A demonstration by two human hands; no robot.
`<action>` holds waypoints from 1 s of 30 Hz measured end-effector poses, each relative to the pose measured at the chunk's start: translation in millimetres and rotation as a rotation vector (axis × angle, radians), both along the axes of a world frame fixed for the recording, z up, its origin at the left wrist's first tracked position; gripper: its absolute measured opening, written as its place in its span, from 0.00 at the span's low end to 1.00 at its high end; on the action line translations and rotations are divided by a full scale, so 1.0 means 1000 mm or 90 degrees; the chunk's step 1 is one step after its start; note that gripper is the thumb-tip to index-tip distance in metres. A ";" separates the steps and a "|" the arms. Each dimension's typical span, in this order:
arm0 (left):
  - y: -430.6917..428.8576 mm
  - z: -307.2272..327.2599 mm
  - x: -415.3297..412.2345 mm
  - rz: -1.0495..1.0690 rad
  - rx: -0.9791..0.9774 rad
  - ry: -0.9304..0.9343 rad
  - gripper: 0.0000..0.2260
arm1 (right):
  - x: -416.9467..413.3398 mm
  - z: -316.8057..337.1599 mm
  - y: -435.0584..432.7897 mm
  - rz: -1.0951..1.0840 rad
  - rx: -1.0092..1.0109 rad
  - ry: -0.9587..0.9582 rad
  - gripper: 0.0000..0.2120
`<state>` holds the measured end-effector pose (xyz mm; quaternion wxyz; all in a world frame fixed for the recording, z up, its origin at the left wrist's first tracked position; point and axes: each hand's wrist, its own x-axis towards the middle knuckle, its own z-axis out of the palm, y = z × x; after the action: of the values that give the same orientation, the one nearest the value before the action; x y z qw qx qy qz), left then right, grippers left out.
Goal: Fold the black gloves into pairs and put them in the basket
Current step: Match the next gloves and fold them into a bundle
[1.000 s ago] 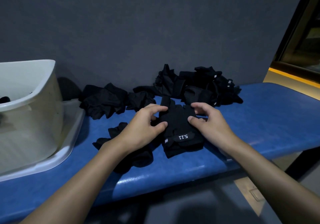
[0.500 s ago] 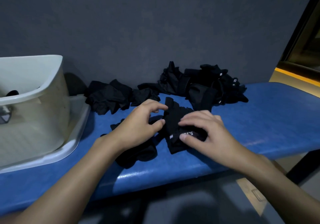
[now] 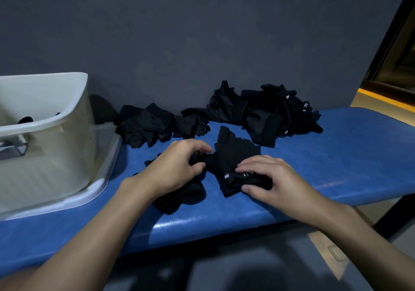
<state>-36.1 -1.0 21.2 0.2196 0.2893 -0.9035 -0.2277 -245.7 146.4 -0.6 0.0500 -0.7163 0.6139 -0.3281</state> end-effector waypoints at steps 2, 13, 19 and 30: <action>0.000 0.001 0.001 -0.009 0.008 -0.006 0.15 | -0.001 0.001 0.000 0.007 -0.012 -0.002 0.16; -0.005 -0.005 -0.002 -0.015 -0.056 -0.078 0.12 | -0.006 0.004 0.003 0.012 -0.007 -0.011 0.11; 0.004 0.007 -0.008 -0.041 -0.039 0.009 0.18 | 0.001 0.006 0.005 -0.008 0.038 -0.002 0.20; 0.002 0.005 -0.031 -0.035 -0.142 -0.263 0.27 | 0.000 0.002 -0.002 -0.034 -0.005 -0.007 0.14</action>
<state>-66.6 1.4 26.0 0.0543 0.2792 -0.9563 -0.0681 -245.2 144.5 1.5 0.0422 -0.6980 0.6312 -0.3356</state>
